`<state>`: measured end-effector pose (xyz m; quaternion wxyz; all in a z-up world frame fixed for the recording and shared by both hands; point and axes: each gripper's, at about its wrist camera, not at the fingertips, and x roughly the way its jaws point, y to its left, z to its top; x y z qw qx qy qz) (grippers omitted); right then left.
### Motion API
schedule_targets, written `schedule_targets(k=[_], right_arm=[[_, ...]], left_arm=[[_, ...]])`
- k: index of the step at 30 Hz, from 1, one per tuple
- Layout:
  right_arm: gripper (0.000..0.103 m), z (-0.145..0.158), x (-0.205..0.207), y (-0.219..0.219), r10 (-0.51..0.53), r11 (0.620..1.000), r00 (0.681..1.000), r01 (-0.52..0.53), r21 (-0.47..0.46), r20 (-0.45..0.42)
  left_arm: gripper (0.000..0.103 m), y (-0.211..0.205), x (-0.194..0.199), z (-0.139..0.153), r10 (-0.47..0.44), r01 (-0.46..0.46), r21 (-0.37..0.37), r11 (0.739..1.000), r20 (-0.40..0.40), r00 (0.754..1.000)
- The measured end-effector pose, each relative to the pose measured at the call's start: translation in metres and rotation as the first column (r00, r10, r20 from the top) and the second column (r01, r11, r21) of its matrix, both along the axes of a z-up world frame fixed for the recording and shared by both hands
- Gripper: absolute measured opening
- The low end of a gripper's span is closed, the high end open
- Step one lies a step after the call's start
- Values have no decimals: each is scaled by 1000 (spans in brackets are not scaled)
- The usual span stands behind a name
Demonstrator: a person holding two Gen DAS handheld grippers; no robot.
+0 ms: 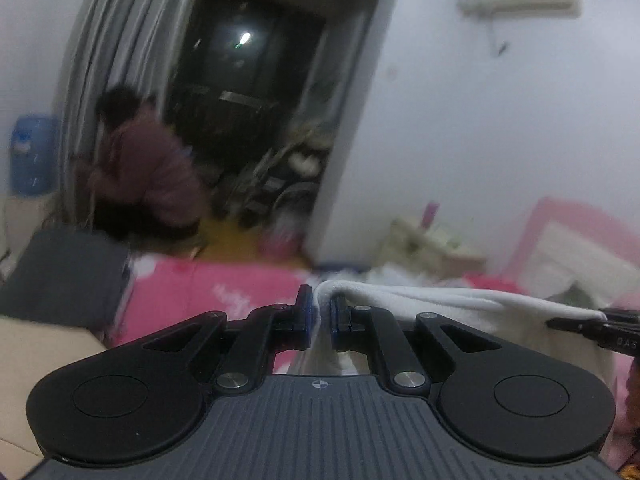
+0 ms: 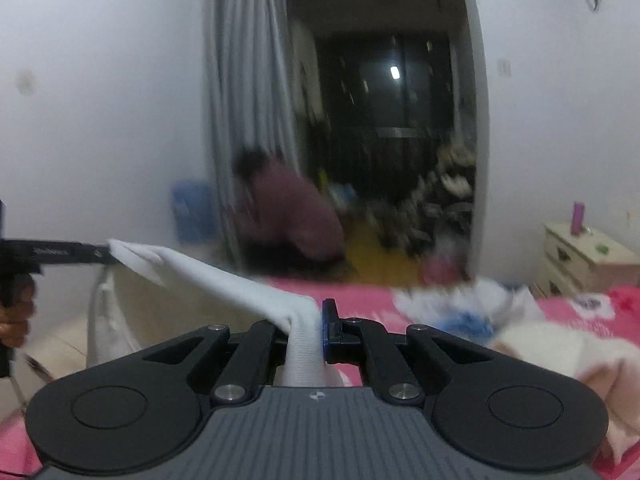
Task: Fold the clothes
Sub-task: 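Lift the sweatshirt high with both tools and shake it out, then lay the sweatshirt flat on the bed and open both tools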
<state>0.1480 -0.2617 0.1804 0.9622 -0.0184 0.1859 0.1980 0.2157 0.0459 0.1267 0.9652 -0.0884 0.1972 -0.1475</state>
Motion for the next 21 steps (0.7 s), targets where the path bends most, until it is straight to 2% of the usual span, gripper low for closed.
schedule_targets(k=[3,7,11,16,19,21], right_arm=[[4,-43,59,7,-39,999,996,37,-27,-84],[4,-109,108,23,-70,996,985,60,-65,-160],[4,-178,147,37,-87,994,966,67,-90,-243],[5,-239,181,40,-114,991,929,81,-109,-353],[5,-277,201,38,-128,990,891,91,-105,-436],[7,-296,207,37,-130,991,873,95,-98,-471]], left_arm=[[7,-8,45,-38,21,-18,76,997,-41,999],[8,-10,88,-79,42,-30,141,990,-84,996],[8,1,90,-121,69,-38,195,980,-154,986],[11,-7,103,-173,85,-13,260,966,-267,960],[23,-5,115,-200,72,22,243,970,-372,926],[47,0,116,-211,68,28,222,975,-415,907]])
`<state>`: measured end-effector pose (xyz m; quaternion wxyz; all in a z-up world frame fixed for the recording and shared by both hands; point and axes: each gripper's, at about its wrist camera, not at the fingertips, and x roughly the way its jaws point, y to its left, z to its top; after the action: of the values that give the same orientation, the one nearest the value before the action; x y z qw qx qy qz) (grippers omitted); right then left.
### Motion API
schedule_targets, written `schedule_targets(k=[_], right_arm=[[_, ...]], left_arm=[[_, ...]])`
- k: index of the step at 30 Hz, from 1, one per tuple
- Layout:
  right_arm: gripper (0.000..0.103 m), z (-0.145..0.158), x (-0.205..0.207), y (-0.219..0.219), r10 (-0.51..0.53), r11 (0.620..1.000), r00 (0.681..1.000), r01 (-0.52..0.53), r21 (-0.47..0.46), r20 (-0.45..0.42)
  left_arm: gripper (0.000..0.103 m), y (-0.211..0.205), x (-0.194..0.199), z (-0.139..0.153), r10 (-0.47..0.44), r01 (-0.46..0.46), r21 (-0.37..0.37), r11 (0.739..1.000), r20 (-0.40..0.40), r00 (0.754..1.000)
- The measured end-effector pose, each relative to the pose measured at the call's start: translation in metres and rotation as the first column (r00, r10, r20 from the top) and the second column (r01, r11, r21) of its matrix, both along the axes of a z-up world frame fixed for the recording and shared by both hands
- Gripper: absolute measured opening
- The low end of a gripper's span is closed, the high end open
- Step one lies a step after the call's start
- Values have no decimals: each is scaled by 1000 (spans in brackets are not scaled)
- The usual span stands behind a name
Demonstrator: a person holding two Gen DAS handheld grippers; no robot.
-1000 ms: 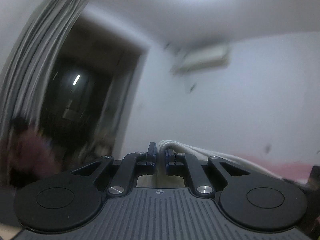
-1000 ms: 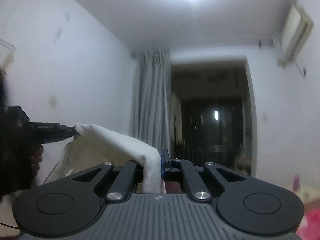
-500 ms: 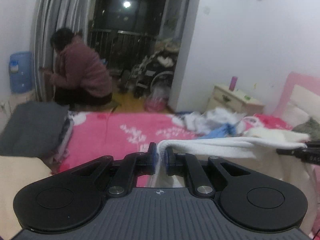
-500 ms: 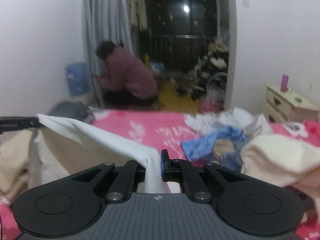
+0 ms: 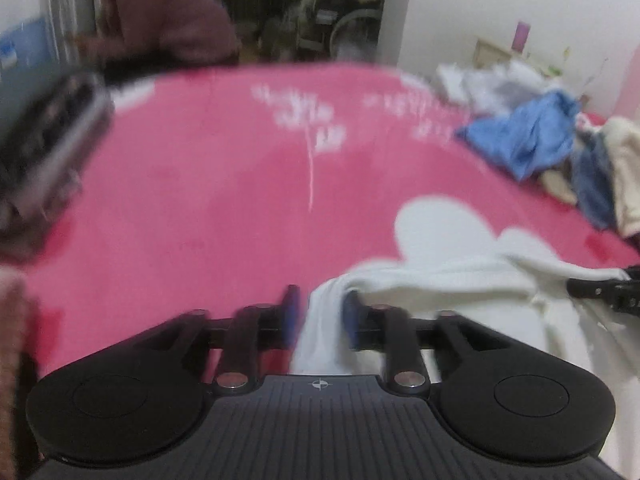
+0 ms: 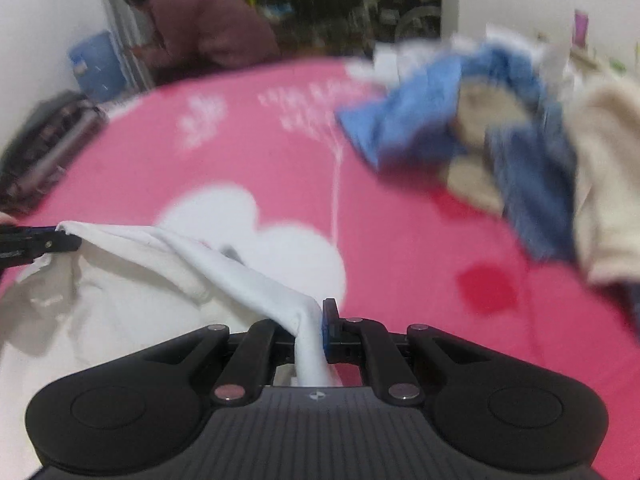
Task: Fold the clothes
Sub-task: 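Lay the sweatshirt flat on the bed and open both tools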
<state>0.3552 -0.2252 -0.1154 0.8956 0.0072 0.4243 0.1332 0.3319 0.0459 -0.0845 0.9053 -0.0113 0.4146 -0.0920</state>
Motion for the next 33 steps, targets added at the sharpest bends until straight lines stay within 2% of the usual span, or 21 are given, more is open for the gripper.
schedule_targets(k=[3,5,6,7,9,10,13,16,19,21,27,30,32,33], right_arm=[[11,-7,1,-3,13,1000,1000,-13,24,8],[15,-6,3,-6,47,999,999,-47,27,-7],[25,-2,4,-7,66,997,998,-66,26,-22],[46,3,4,-10,75,997,996,-74,29,-41],[66,16,-1,-16,88,995,994,-85,46,-66],[73,23,-4,-19,95,994,993,-91,56,-76],[83,41,-18,-27,134,989,990,-129,77,-53],[94,56,-32,-39,117,989,993,-114,96,-19],[95,65,-44,-57,58,984,998,-54,168,-18],[94,72,-56,-65,24,979,1000,-20,205,-14],[92,101,-107,-66,58,963,998,-60,263,13],[89,110,-136,-59,86,966,996,-85,243,9],[82,110,-151,-54,87,967,996,-82,241,-10],[74,109,-158,-51,87,965,996,-77,249,-29]], left_arm=[[56,7,-1,-8,-13,13,-38,999,-11,1000],[57,10,0,-3,-8,6,-60,998,-27,1000],[60,13,0,1,-1,-2,-90,996,-33,999],[61,16,0,5,7,-12,-126,992,-38,999],[65,25,0,14,23,-34,-215,976,-54,998],[66,30,1,17,31,-48,-264,963,-70,997],[67,45,0,26,42,-86,-381,920,-122,992],[67,57,-9,39,75,-120,-431,895,-119,990],[67,69,-28,61,98,-124,-446,887,-81,992],[67,76,-48,81,77,-97,-447,889,-64,995],[67,98,-137,147,-21,17,-338,941,-9,1000],[68,100,-180,149,-64,48,-286,957,-47,997],[68,91,-204,133,-99,75,-260,963,-82,992],[67,82,-215,119,-113,88,-232,969,-98,989]])
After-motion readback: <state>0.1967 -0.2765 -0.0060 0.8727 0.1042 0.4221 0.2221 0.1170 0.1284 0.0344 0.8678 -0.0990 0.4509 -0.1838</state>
